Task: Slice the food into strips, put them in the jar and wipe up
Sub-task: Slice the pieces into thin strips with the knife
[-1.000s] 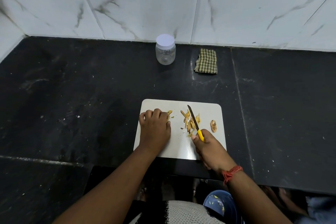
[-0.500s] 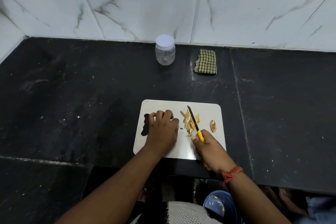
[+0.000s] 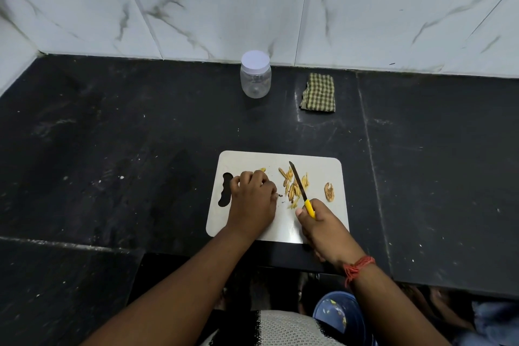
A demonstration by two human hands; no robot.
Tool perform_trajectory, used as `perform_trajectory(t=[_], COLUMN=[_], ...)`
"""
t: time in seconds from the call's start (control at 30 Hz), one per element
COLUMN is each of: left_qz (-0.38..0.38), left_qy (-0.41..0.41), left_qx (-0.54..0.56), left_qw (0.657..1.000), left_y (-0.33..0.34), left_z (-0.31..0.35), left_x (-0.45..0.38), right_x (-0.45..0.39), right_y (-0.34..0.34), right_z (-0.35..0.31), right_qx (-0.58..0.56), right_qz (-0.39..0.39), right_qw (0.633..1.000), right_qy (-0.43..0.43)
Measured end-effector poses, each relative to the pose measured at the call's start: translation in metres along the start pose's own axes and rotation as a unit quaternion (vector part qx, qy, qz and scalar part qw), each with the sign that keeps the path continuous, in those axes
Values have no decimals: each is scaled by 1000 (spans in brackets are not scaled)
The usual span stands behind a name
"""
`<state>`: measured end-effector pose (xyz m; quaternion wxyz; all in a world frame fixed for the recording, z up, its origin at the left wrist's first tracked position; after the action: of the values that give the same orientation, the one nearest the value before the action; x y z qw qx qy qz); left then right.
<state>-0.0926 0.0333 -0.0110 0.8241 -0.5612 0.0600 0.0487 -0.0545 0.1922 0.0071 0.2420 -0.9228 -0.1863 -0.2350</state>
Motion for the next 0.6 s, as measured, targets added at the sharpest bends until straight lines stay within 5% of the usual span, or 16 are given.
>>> perform_trajectory(t=[0.27,0.6], left_qz=[-30,-61], left_qy=[28,113], left_qx=[10,-110], left_qw=[999,986], left_y=[6,12], left_z=[9,31], left_x=[-2,-13], right_x=[2,6], right_y=[-5,-9], right_z=[4,7], right_qx=[0,-6], right_qz=[10,13], right_qw=[1000,1000], right_qy=[-4,-12])
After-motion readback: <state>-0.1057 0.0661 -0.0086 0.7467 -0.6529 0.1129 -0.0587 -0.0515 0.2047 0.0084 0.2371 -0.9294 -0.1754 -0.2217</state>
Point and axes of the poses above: each hand's wrist, its own x-axis away from the middle knuckle, its own y-axis out of the palm, z = x × y, the point moved 8 cm from there along -x, towards the middle knuckle, and after that the axes turned 7 degrees about x, right-handed, at the moved point
